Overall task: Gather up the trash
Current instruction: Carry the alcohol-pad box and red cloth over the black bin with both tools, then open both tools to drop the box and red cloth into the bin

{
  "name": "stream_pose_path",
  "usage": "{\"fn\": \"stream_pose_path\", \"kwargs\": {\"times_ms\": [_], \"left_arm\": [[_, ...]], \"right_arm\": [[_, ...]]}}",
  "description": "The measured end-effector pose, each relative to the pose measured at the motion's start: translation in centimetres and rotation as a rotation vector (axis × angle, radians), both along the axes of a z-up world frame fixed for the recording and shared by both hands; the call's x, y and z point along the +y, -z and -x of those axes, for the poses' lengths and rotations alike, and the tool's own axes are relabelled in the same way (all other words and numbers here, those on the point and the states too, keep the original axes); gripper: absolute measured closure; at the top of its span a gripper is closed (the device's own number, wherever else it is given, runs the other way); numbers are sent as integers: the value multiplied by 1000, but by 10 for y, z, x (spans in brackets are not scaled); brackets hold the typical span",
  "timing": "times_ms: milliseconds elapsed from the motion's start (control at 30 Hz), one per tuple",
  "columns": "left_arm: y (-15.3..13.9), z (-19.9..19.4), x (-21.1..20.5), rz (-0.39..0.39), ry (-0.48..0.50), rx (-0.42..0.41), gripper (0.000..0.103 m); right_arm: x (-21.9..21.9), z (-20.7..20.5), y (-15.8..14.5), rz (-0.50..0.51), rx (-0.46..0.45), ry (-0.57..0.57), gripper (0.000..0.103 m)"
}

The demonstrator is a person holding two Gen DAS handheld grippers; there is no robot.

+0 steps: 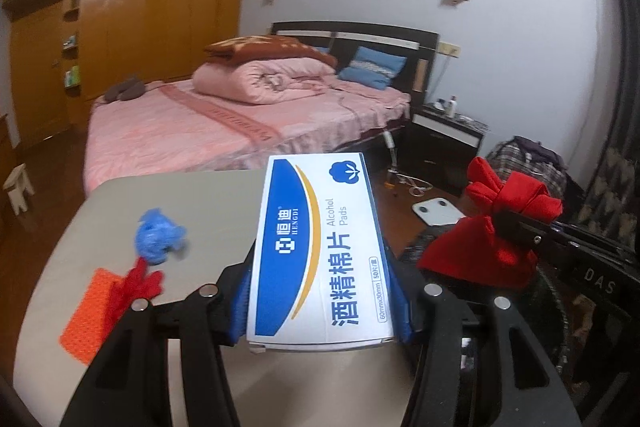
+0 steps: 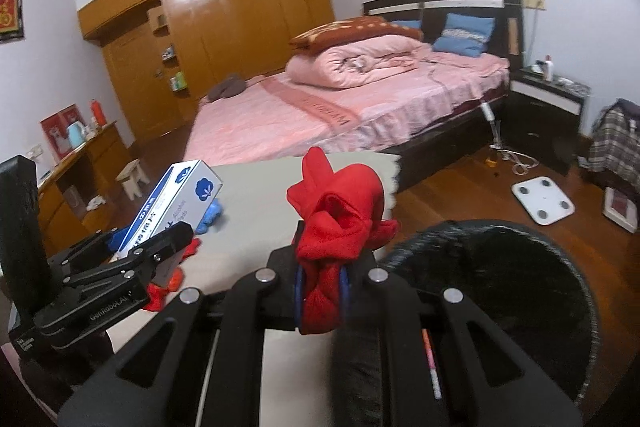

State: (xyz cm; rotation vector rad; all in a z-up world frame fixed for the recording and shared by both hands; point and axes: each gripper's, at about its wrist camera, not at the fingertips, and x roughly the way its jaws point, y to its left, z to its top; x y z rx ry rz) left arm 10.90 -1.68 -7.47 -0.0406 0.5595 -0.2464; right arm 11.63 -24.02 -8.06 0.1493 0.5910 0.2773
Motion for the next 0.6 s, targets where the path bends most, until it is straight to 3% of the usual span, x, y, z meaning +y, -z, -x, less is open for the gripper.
{"fn": "stream_pose_path", "kwargs": {"times_ms": [600], "left_arm": [[15,-5,-119,-2,251,5,49]], "right_arm": [[-97,22,40,38,57,220,90]]}}
